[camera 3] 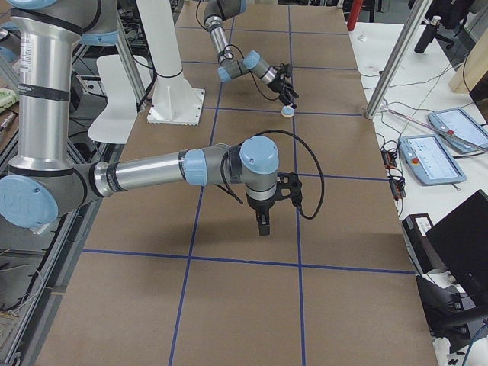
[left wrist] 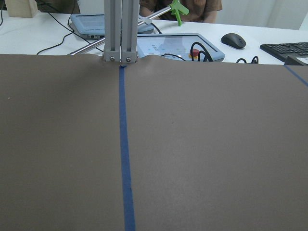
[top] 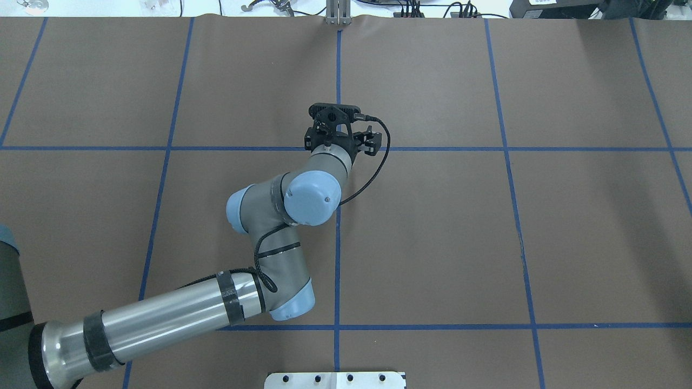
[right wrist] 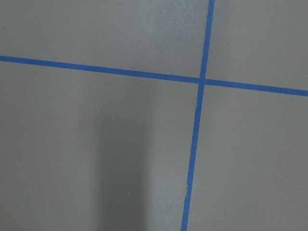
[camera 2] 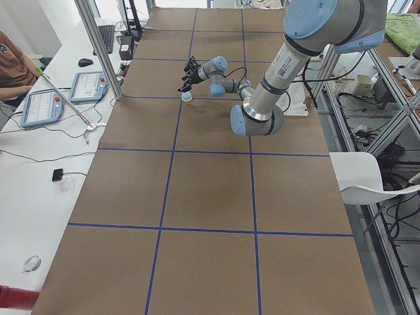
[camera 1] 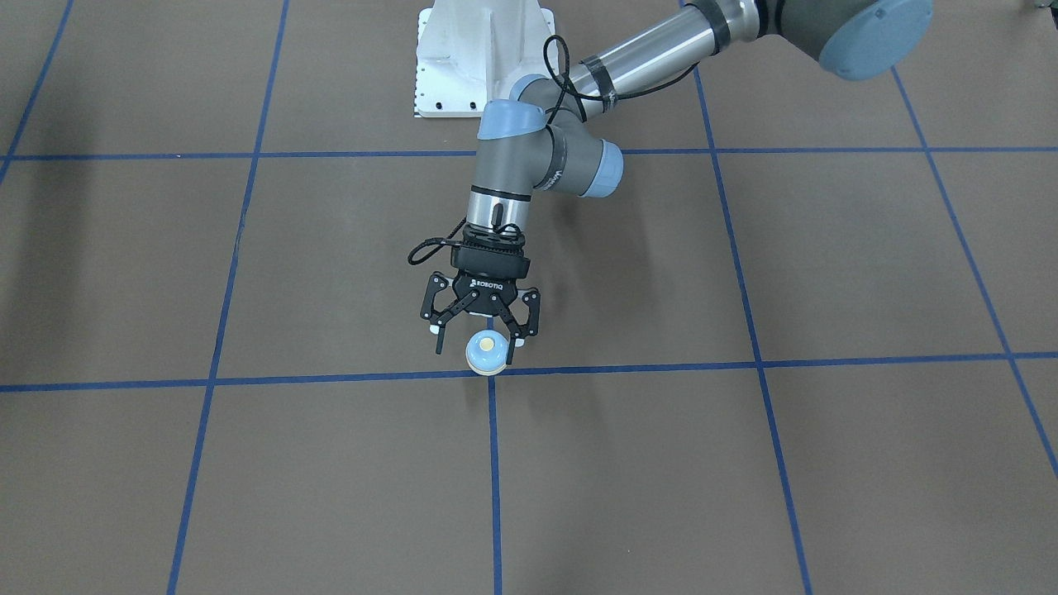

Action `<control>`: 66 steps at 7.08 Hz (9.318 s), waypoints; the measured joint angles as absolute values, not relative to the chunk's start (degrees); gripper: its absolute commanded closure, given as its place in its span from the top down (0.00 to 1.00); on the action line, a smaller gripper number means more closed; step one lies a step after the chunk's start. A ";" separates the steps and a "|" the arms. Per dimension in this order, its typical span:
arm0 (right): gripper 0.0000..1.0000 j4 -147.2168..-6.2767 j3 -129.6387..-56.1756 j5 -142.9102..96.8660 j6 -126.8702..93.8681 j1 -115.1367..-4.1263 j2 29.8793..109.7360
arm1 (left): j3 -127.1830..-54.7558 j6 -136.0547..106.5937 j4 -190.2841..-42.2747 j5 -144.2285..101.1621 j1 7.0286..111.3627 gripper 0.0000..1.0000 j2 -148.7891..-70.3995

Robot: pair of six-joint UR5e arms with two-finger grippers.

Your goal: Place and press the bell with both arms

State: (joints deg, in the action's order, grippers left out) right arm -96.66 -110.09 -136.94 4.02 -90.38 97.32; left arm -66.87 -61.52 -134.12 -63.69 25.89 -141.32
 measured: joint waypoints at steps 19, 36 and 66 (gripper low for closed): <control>0.00 -85.38 -69.37 -116.81 -67.99 -40.69 31.59 | -95.28 -14.10 -120.31 -124.01 74.36 1.00 -85.29; 0.00 -80.33 -63.38 -111.54 -68.56 -36.16 32.05 | -95.84 -12.66 -118.74 -123.73 75.06 1.00 -84.11; 1.00 -102.04 -98.75 -134.80 6.24 -89.38 92.62 | -103.27 9.42 -87.04 -130.35 94.72 1.00 -80.78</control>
State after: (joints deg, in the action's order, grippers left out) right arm -102.04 -98.75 -134.80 6.24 -89.38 92.62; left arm -103.27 9.42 -87.04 -130.35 94.72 -80.78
